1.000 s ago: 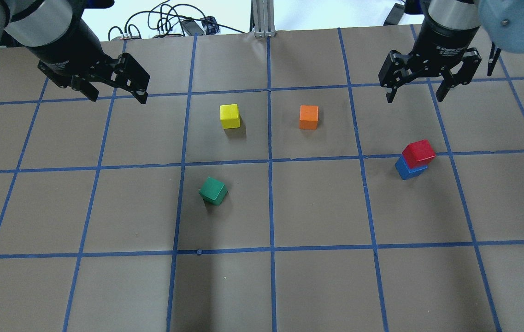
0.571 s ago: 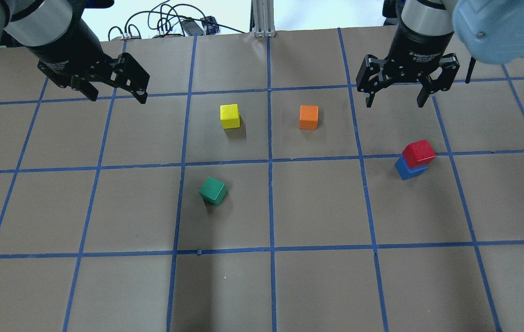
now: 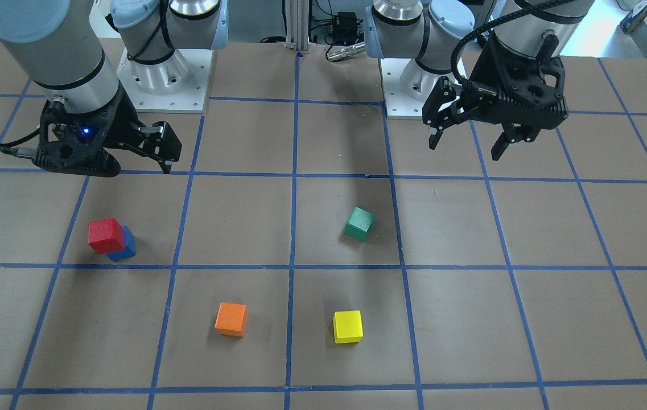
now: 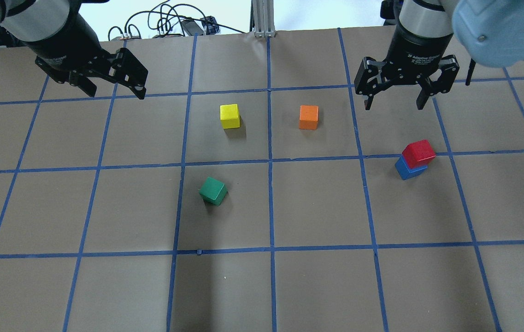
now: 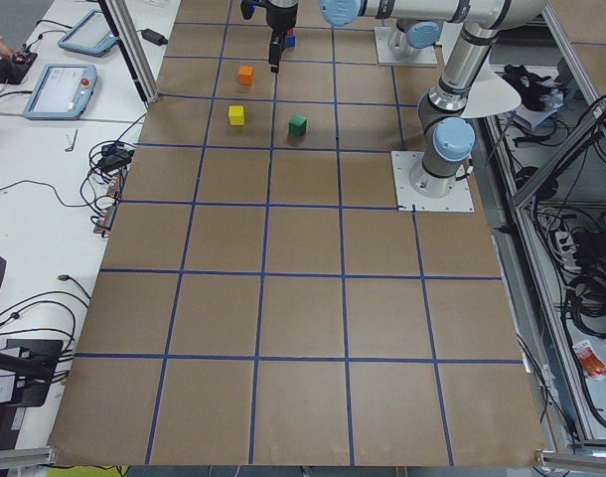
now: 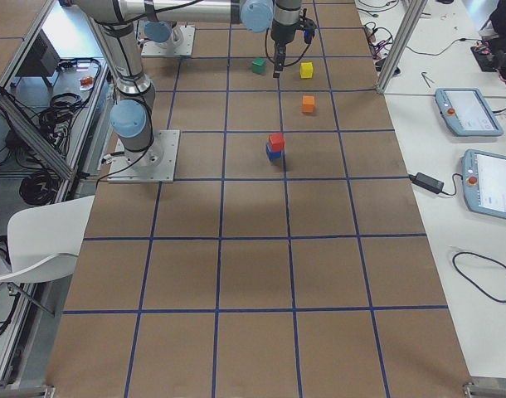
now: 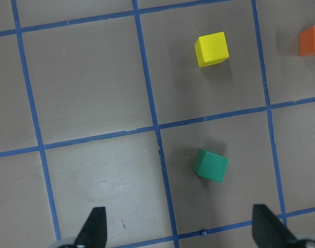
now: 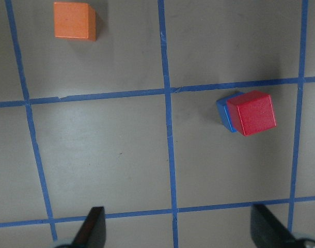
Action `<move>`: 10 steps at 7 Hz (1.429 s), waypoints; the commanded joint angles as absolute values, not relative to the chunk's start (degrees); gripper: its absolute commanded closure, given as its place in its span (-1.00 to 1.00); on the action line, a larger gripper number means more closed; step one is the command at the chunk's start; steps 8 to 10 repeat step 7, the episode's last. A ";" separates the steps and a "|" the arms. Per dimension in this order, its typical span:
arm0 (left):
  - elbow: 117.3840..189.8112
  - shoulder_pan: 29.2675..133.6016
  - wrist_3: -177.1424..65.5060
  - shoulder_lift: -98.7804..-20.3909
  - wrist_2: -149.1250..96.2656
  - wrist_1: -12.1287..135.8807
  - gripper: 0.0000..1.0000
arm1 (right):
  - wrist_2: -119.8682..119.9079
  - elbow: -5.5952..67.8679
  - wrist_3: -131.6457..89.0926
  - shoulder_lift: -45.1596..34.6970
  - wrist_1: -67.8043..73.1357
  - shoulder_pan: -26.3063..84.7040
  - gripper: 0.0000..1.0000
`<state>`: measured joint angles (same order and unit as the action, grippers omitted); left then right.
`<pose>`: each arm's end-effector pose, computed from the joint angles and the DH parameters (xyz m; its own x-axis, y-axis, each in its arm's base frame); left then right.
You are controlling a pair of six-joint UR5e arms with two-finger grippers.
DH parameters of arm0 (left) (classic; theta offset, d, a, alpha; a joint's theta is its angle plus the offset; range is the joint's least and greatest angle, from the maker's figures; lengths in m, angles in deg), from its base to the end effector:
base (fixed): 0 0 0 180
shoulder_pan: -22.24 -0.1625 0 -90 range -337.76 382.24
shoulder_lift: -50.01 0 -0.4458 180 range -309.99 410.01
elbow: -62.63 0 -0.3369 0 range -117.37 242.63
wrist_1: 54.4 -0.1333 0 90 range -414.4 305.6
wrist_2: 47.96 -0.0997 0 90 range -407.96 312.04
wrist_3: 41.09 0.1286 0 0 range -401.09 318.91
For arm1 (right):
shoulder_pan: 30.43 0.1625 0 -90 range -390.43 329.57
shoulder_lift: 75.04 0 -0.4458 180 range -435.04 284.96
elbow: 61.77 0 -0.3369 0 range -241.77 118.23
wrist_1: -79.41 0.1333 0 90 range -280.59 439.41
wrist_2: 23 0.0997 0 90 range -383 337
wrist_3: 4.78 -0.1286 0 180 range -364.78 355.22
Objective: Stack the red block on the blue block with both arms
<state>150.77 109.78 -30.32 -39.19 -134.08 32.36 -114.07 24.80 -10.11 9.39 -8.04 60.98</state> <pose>-0.1229 -0.4484 0.5065 -0.9875 0.1505 0.0469 0.1444 0.9830 -0.1136 0.1424 -0.4654 0.4573 -0.9974 0.0665 0.0261 0.0684 0.9945 0.0797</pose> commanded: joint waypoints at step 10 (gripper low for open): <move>150.08 109.78 -30.28 -39.11 -138.30 34.27 -1.00 | -114.23 29.19 -10.14 12.06 -9.18 60.89 -1.00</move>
